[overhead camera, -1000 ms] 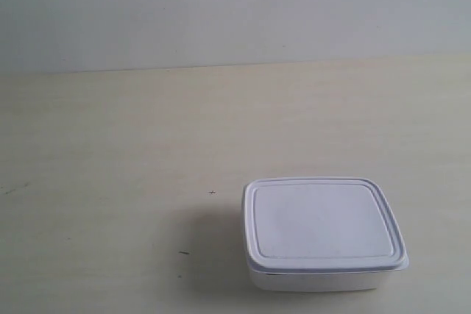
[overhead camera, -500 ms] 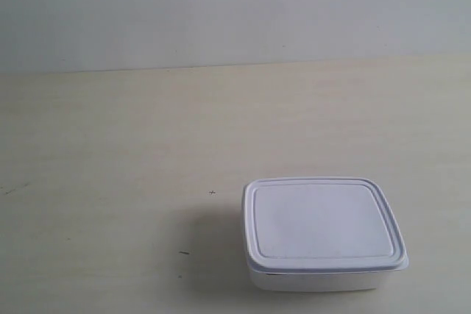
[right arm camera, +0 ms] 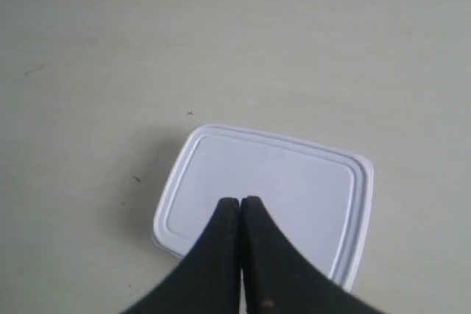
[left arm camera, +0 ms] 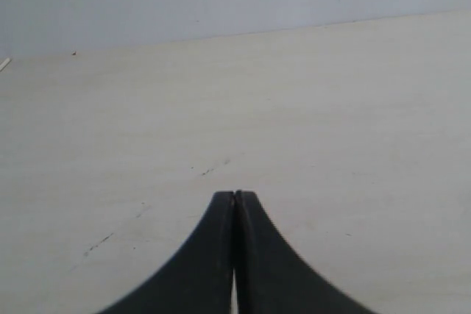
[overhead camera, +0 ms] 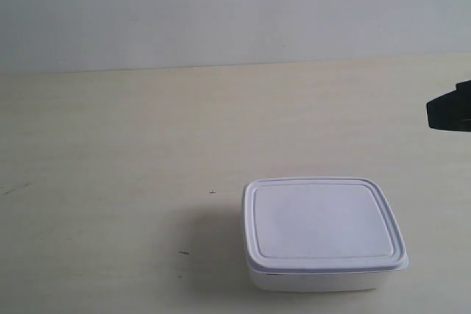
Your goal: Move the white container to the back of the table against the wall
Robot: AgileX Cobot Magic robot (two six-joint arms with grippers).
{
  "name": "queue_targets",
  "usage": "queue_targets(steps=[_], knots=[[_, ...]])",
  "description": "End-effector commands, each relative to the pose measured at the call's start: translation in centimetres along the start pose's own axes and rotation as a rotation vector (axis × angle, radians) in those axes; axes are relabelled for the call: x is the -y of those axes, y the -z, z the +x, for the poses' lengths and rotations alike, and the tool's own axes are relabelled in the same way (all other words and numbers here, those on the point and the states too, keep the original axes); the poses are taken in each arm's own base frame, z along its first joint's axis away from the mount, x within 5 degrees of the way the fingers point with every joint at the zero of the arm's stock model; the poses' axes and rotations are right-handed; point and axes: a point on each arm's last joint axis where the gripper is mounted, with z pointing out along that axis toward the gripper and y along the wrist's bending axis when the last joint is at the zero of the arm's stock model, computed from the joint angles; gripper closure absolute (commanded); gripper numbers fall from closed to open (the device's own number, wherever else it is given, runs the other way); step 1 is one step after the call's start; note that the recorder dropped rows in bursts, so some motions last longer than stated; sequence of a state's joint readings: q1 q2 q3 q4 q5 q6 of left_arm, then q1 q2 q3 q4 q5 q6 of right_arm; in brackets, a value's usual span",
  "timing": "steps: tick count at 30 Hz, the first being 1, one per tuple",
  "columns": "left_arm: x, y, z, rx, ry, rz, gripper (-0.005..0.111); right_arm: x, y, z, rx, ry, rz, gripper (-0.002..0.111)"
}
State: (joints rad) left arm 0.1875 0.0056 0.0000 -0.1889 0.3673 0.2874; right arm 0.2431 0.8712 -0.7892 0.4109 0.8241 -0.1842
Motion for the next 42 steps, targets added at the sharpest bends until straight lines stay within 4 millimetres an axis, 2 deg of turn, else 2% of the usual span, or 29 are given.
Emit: queue_targets(steps=[1, 5, 9, 15, 20, 25, 29, 31, 34, 36, 42], knots=[[-0.1, 0.2, -0.4, 0.024, 0.007, -0.007, 0.107, -1.0, -0.6, 0.1, -0.048, 0.060, -0.050, 0.108], [-0.4, 1.6, -3.7, 0.128, -0.033, -0.032, 0.107, -2.2, -0.8, 0.7, -0.085, 0.164, -0.088, 0.108], [-0.7, 2.6, -6.8, 0.185, -0.038, -0.041, 0.107, -2.7, -0.8, 1.0, -0.110, 0.168, -0.114, 0.108], [-1.3, 3.4, -12.7, 0.233, -0.039, -0.048, 0.107, -3.3, -0.8, 1.6, -0.157, 0.162, -0.140, 0.108], [-1.9, 2.6, -17.9, 0.234, -0.022, -0.041, 0.107, -4.2, -0.7, 2.1, -0.190, 0.206, -0.181, 0.108], [-2.4, 0.4, -22.1, 0.205, 0.057, -0.007, 0.107, -5.0, -0.7, 2.5, -0.210, 0.247, -0.214, 0.108], [-2.4, -1.7, -24.0, 0.130, 0.107, 0.037, 0.107, -5.5, -0.6, 2.8, -0.221, 0.264, -0.238, 0.108], [-2.0, -2.9, -24.2, 0.056, 0.177, 0.095, 0.107, -5.8, -0.6, 2.9, -0.228, 0.270, -0.251, 0.108], [-1.1, -4.4, -23.6, -0.055, 0.322, 0.204, 0.107, -6.3, -0.5, 3.1, -0.232, 0.292, -0.269, 0.108], [-0.7, -5.4, -23.1, -0.132, 0.360, 0.245, 0.107, -6.5, -0.5, 3.3, -0.237, 0.315, -0.274, 0.108], [-0.8, -6.9, -22.3, -0.209, 0.327, 0.233, 0.107, -6.9, -0.5, 3.7, -0.247, 0.358, -0.272, 0.108]])
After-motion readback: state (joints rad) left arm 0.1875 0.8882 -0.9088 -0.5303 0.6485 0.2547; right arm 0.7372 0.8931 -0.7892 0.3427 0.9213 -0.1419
